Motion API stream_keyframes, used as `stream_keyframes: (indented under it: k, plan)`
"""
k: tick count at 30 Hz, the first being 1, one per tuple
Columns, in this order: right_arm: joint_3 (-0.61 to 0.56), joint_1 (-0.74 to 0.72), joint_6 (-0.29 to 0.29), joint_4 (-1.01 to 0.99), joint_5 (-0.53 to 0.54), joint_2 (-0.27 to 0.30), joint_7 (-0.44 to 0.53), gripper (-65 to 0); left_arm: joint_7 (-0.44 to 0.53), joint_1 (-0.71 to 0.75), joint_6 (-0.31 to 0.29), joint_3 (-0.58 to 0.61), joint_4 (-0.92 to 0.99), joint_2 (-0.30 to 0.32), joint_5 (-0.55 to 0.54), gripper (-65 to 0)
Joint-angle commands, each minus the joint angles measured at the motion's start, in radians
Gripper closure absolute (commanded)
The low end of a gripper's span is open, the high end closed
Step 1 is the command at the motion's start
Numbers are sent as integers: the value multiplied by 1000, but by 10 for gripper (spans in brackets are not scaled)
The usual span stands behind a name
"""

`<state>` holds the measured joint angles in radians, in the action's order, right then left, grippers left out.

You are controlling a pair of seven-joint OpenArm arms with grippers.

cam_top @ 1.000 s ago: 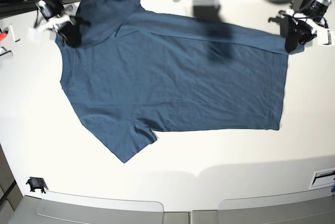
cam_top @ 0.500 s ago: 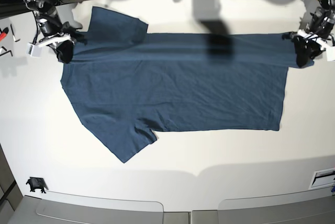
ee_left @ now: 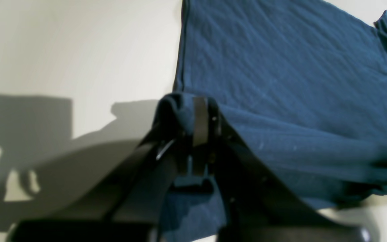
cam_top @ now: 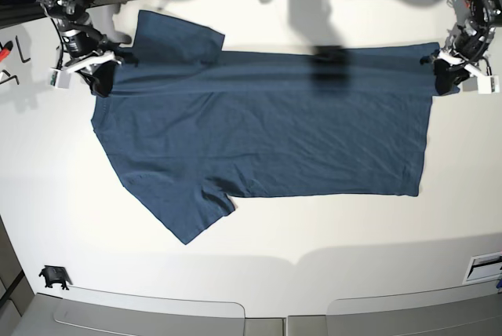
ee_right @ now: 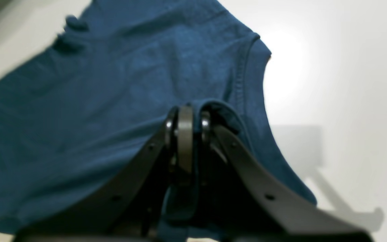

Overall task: Fold the T-shirt properly
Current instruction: 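Lower the held edge to fold the sleeve strip over, then release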

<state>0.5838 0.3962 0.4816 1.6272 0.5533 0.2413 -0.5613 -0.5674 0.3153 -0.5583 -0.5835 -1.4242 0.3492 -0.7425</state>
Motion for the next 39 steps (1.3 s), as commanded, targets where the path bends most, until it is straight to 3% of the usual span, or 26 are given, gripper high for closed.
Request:
stream_keyframes:
  k: [1, 5, 8, 17, 29, 30, 32, 33, 39]
  plan:
    - [-6, -6, 0, 15, -11, 16, 39, 0, 38, -5, -3, -8, -4, 20, -17, 0]
    - [-50, -20, -92, -2, -89, 17, 60, 0, 37, -4, -3, -8, 11, 19, -17, 0]
    - [-60, -50, -124, -56, -109, 16, 68, 0, 37, -5, -3, -8, 11, 20, -17, 0]
    - [-61, -138, -124, -264, -105, 17, 70, 0, 31, -4, -3, -8, 11, 20, -17, 0]
    - [-61, -138, -102, -282, -105, 17, 59, 0, 25, -4, -3, -8, 11, 20, -17, 0]
    - [-61, -138, -86, -281, -104, 17, 49, -61, 23, -2, -4, -8, 11, 20, -17, -18]
    - [-61, -138, -58, -281, -94, 19, 20, -234, 14, -2, -4, -8, 11, 20, -17, -188]
    - [-60, -138, -55, -279, -71, 20, 6, -292, 14, -2, -4, -8, 11, 21, -17, -236]
    - [-45, -138, -54, -200, 7, 22, -40, -312, 14, -2, -3, -9, 9, 55, -18, -246]
